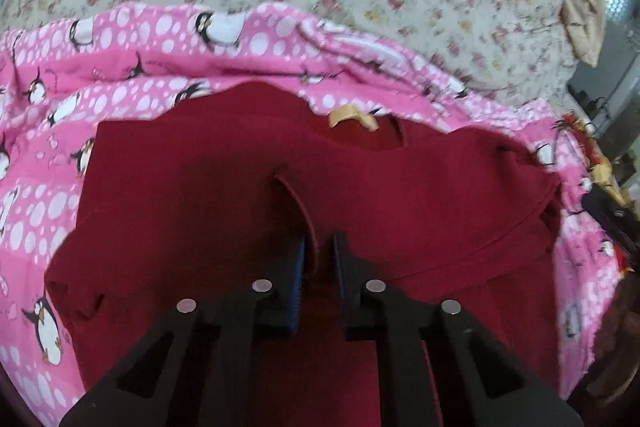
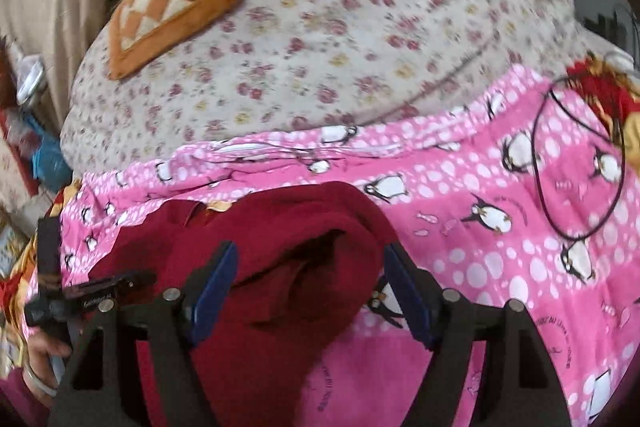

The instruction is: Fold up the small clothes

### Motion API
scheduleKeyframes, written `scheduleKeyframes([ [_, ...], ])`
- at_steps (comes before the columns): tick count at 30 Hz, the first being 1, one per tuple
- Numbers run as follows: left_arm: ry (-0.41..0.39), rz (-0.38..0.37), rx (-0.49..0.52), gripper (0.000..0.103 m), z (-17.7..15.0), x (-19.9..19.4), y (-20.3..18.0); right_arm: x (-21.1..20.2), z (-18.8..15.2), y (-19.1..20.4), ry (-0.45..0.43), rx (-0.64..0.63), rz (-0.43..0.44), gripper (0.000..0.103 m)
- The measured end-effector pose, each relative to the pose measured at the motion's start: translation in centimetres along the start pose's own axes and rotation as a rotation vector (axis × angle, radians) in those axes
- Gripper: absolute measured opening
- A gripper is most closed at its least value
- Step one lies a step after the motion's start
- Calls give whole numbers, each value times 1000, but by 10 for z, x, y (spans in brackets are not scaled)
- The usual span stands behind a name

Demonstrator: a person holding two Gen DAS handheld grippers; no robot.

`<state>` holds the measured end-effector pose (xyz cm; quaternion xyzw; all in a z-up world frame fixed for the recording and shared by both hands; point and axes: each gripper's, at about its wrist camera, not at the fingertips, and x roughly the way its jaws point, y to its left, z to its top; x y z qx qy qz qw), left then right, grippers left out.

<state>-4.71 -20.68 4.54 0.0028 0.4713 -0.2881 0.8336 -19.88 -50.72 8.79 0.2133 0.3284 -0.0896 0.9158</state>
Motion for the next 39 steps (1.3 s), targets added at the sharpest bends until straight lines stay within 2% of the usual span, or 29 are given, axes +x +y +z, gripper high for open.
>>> scheduleKeyframes([
  [2, -72, -55, -38, 2, 12, -24, 10, 3, 2, -5, -4, 13, -3, 78],
  [3, -110, -58, -55, 2, 17, -37, 18, 4, 3, -6, -3, 9, -14, 78],
  [6, -168, 9, -111, 2, 28, -61, 51, 1, 3, -8, -12, -6, -36, 78],
  [8, -155, 45, -166, 2, 26, -62, 72, 1, 3, -9, -2, -14, -34, 78],
  [11, -108, 14, -239, 2, 23, -55, 91, 11, -1, -5, 45, -31, -24, 78],
  [14, -108, 22, -223, 2, 23, -52, 86, 19, -5, 8, 85, -90, 1, 78],
  [18, -114, 19, -210, 2, 23, -51, 82, 16, -14, 34, 71, -228, 8, 70],
  [20, -108, 14, -215, 2, 24, -50, 83, 21, -17, 42, 60, -262, -4, 55],
  [21, -108, 12, -217, 2, 24, -50, 83, 29, -19, 44, 85, -275, 8, 25],
  [22, -110, 6, -220, 2, 24, -51, 85, 36, -20, 46, 113, -284, 18, 10],
  [25, -127, -28, -235, 2, 27, -60, 90, 35, -23, 51, 118, -320, 9, 9],
  [26, -133, -28, -237, 2, 27, -63, 92, 26, -21, 51, 114, -313, 50, 8],
  [29, -126, 46, -240, 3, 27, -67, 100, -1, -16, 42, 105, -247, 192, 8],
  [31, -86, 65, -264, 3, 24, -61, 108, -5, -22, 39, 174, -274, 248, 9],
  [33, -45, 65, -278, 3, 20, -52, 111, 12, -35, 38, 291, -315, 219, 12],
  [35, -27, 116, -243, 3, 18, -47, 105, 35, -46, 33, 420, -293, 179, 13],
  [37, -37, 155, -192, 3, 17, -47, 97, 28, -37, 30, 407, -249, 225, 20],
  [38, -41, 167, -176, 3, 17, -47, 95, 18, -28, 26, 371, -213, 276, 24],
  [39, -42, 178, -163, 3, 17, -47, 92, 9, -21, 18, 315, -162, 323, 44],
])
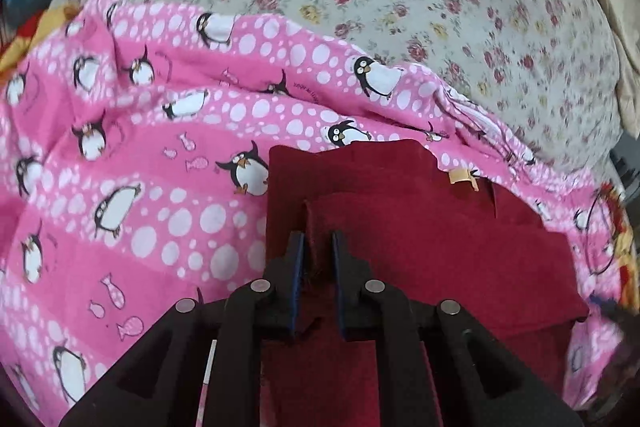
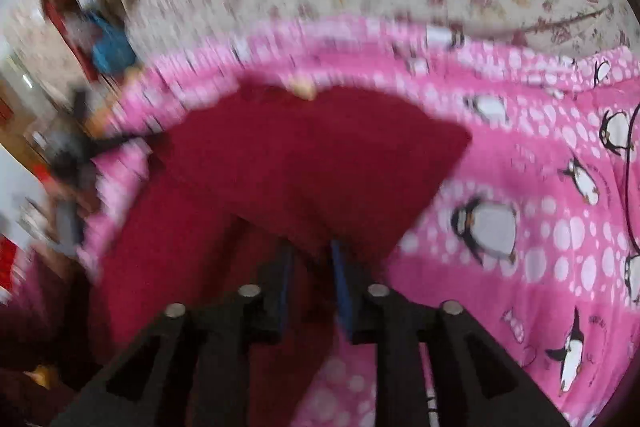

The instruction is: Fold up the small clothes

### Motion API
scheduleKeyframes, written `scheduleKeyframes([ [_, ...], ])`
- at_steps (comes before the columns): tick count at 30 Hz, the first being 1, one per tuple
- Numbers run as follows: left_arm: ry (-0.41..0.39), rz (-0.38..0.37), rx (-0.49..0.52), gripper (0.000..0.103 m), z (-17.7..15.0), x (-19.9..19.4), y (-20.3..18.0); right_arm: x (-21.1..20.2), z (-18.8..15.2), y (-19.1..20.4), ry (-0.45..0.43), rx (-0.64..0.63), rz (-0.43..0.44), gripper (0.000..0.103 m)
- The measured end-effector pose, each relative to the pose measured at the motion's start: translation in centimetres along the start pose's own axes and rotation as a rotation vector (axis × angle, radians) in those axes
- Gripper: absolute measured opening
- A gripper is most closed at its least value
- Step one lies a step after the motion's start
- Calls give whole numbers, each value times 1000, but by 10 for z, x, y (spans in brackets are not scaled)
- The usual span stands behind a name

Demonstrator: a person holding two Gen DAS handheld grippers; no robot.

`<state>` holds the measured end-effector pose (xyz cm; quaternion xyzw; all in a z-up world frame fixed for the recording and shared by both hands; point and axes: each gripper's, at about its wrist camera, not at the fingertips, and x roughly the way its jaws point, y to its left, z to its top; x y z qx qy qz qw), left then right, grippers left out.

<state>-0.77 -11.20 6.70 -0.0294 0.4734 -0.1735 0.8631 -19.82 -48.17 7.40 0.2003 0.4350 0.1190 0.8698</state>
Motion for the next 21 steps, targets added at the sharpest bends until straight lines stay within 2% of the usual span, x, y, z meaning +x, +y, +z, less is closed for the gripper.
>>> scheduleKeyframes([
  [1, 0, 7, 3, 3, -1, 1, 0, -7, 0, -4, -52, 35, 27, 69],
  [2, 0, 13, 3, 3, -1, 2, -1, -13, 0, -12, -112, 88, 53, 77],
  [3, 2, 18, 0, 3, -2, 3, -1, -13, 1, -21, -151, 144, 47, 78],
  [6, 1, 10, -22, 3, -3, 3, 3, 13, 4, -40, -87, 230, -95, 78],
  [8, -2, 12, -26, 3, -3, 4, 2, 30, 4, -55, -93, 313, -154, 78],
  [11, -4, 30, -17, 3, -5, 6, -1, 50, 5, -63, -120, 365, -139, 78],
  [12, -8, 36, -11, 3, -5, 6, -2, 55, 6, -60, -135, 341, -145, 72],
  [13, -12, 41, -5, 3, -6, 5, -4, 56, 7, -57, -141, 310, -152, 48],
  [14, -15, 47, 1, 3, -6, 5, -5, 60, 9, -47, -136, 252, -166, 34],
  [16, -24, 61, 14, 3, -7, 4, -8, 60, 14, -34, -136, 172, -235, 20],
  [18, -28, 73, 24, 5, -9, 5, -11, 52, 18, -22, -162, 95, -317, 15],
  [21, -30, 100, 59, 8, -13, 9, -18, 43, 23, -22, -199, 56, -404, 13],
])
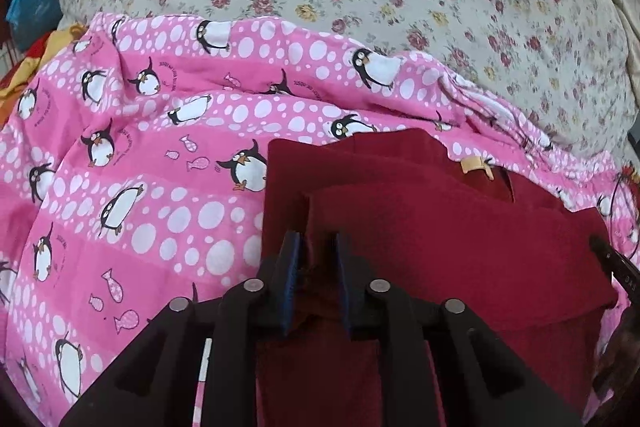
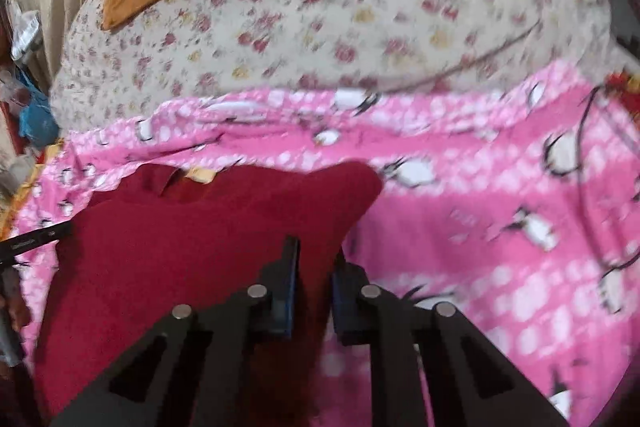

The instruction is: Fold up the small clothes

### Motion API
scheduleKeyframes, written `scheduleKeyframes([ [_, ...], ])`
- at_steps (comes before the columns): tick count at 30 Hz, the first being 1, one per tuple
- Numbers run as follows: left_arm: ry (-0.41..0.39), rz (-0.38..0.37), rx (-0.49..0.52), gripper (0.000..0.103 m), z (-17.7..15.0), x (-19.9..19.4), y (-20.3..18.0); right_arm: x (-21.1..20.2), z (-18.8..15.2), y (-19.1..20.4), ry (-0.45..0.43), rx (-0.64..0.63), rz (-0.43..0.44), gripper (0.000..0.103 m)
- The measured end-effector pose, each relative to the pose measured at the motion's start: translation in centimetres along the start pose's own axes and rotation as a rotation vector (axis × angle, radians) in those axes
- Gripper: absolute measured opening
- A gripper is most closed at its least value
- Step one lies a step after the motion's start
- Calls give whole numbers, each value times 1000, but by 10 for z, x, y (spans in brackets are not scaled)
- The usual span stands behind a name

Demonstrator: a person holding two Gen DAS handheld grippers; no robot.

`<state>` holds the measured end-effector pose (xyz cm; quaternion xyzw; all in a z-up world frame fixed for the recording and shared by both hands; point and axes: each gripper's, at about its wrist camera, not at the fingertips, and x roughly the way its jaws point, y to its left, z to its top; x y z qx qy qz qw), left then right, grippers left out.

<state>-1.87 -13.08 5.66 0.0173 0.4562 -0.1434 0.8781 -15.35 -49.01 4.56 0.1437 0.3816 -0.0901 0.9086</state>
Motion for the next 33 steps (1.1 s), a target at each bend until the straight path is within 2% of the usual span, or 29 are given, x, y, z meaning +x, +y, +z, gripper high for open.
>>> scheduleKeyframes([
  [3, -13, 36, 42, 8, -2, 1, -7, 17, -7, -5, 66, 20, -15, 13],
  [6, -20, 47, 54, 8, -3, 1, -9, 15, -7, -7, 54, 26, -15, 14],
  [8, -18, 46, 49, 8, -3, 1, -8, 12, -6, -11, 49, 42, -20, 21],
  [10, -16, 42, 44, 8, -3, 2, -7, 12, -6, -13, 53, 65, -36, 45],
  [12, -16, 41, 43, 8, -3, 3, -6, 7, -4, -16, 68, 96, -36, 55],
  [16, -14, 47, 43, 9, -3, 5, -6, -13, -5, -17, 81, 129, 73, 65],
  [20, -16, 59, 49, 9, -3, 7, -8, -13, -21, -5, 151, 76, 99, 65],
  [23, -16, 57, 48, 9, -3, 7, -8, 0, -31, 7, 201, -17, 17, 68],
  [25, -14, 50, 42, 10, -3, 7, -7, 0, -32, 13, 174, -70, -28, 76],
  [26, -12, 48, 39, 10, -3, 7, -6, 0, -31, 14, 169, -87, -49, 77],
  [33, -8, 38, 17, 12, -3, 8, -3, 0, -28, 2, 162, 3, 0, 75],
])
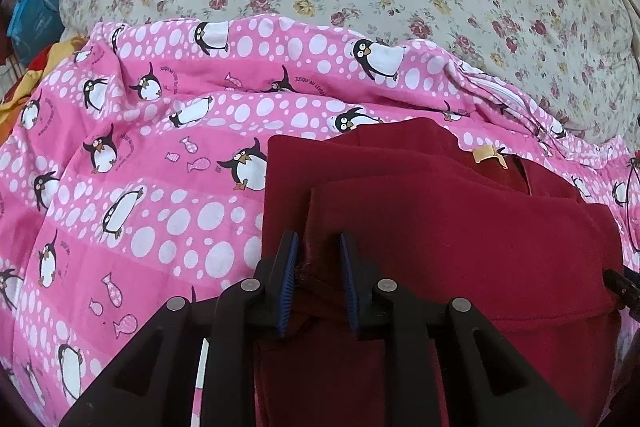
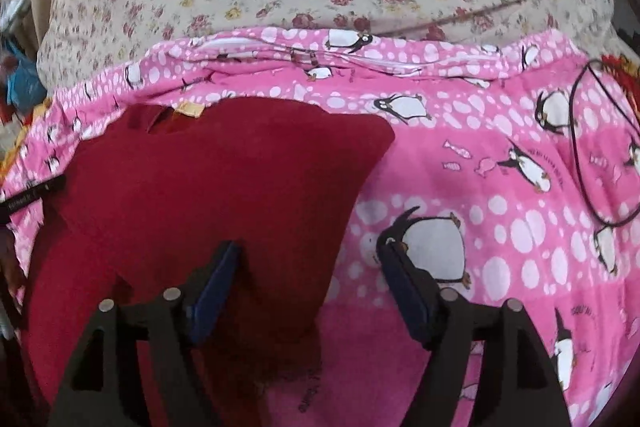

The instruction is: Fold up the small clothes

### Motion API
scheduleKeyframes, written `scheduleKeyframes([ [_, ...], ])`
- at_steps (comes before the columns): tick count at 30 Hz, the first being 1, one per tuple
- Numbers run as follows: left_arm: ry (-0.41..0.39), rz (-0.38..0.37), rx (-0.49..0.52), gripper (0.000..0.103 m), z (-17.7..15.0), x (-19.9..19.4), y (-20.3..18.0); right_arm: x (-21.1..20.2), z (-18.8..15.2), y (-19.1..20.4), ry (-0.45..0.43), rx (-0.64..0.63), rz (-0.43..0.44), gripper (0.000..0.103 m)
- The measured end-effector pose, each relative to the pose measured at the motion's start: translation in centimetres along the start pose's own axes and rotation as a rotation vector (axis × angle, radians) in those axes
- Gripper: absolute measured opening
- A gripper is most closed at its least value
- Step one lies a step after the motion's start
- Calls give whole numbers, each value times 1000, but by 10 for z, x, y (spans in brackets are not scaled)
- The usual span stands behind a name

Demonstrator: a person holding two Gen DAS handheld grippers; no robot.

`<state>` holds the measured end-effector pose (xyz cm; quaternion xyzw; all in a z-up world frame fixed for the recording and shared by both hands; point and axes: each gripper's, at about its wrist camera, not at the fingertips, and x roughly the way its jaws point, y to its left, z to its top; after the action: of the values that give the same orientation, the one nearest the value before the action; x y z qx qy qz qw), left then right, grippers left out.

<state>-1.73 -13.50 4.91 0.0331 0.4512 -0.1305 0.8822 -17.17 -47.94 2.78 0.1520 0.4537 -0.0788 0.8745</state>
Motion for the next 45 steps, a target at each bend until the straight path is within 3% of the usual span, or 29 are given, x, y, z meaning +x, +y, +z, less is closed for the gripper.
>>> scheduleKeyframes([
  [8, -3, 12, 8, 13, -1, 1, -2, 4, 1, 7, -6, -19, 2, 74],
  [11, -2, 10, 5, 13, -1, 1, -2, 4, 2, 7, -9, -27, 6, 68],
  [16, -4, 9, 5, 13, -1, 1, -2, 2, 2, 13, -21, -51, 42, 39],
  [23, -1, 4, 1, 13, -1, 2, -1, -4, 8, 15, -71, -75, 6, 15],
  [29, -1, 6, 19, 14, -2, 2, -2, 7, 13, 1, -82, -25, -20, 16],
  [36, 2, -33, -31, 14, -1, -2, 5, -29, 10, 7, -81, 2, 22, 34],
  [37, -2, -36, -38, 14, -1, -3, 6, -29, 6, 10, -62, -15, 22, 39],
  [39, -16, -47, -49, 14, -2, -8, 6, -10, -5, 16, 52, -59, -35, 39],
  [40, -22, -53, -50, 14, -3, -11, 7, -7, -11, 15, 63, -60, -33, 39],
  [43, -30, -104, -68, 14, -7, -26, 8, -44, -18, 14, 14, -33, 5, 40],
  [45, -78, -143, -32, 18, -13, -42, 7, -92, -31, 17, -66, -41, 0, 48],
])
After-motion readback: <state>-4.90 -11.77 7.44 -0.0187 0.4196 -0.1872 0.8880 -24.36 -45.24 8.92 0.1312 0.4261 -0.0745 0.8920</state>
